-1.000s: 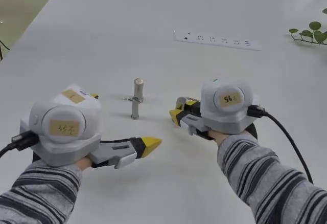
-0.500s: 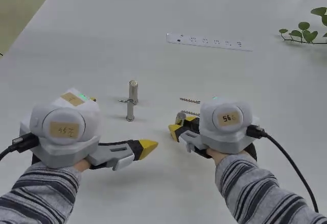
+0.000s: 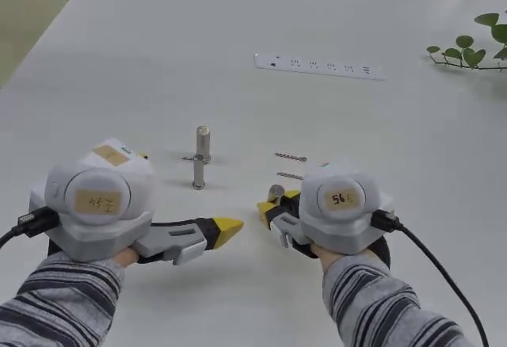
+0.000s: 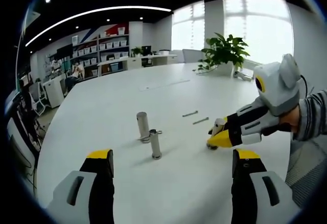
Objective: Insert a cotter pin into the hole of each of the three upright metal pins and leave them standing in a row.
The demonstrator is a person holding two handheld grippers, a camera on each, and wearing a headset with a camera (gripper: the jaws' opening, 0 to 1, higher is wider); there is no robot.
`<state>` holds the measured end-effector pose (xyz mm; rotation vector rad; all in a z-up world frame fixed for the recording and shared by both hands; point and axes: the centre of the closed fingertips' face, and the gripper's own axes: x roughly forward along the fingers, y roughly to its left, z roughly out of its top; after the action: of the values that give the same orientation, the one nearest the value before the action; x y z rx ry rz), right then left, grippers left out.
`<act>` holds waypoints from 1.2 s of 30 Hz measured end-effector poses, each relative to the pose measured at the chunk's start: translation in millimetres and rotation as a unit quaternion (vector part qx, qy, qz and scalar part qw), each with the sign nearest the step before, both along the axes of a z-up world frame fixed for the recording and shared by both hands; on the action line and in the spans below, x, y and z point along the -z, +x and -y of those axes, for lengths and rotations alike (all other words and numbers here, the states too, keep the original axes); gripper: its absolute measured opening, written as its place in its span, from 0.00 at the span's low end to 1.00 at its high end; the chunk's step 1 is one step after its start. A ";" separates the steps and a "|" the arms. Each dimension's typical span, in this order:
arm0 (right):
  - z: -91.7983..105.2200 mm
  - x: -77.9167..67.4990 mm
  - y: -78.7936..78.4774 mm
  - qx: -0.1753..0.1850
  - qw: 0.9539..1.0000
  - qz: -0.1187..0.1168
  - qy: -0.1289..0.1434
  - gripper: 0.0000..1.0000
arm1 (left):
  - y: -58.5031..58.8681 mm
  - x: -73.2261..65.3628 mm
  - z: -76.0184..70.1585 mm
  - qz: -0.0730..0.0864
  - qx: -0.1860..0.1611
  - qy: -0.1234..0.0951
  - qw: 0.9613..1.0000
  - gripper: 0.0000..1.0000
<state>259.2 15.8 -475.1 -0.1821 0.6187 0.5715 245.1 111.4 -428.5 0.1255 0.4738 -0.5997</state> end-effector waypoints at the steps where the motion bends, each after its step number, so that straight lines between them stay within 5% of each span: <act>1: -0.5 0.1 -0.3 0.000 1.000 0.001 -0.002 0.09 | -0.4 0.2 0.4 -0.001 0.001 0.000 1.000 0.96; 9: -0.7 0.8 -1.6 -0.001 1.000 0.002 0.000 0.09 | -1.7 2.4 2.7 -0.005 0.005 0.001 1.000 0.96; 24: 13.8 -8.1 -16.6 -0.051 0.999 -0.015 -0.003 0.31 | -1.8 -0.1 4.2 -0.003 0.004 -0.007 1.000 0.97; 36: 37.8 -9.7 -12.5 -0.091 0.995 -0.043 -0.026 0.30 | -0.9 -1.4 4.9 -0.002 0.003 -0.017 1.000 0.96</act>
<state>246.7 -22.1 -465.3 -0.2664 0.7057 0.7423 244.2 106.5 -427.2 0.0941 0.4666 -0.6145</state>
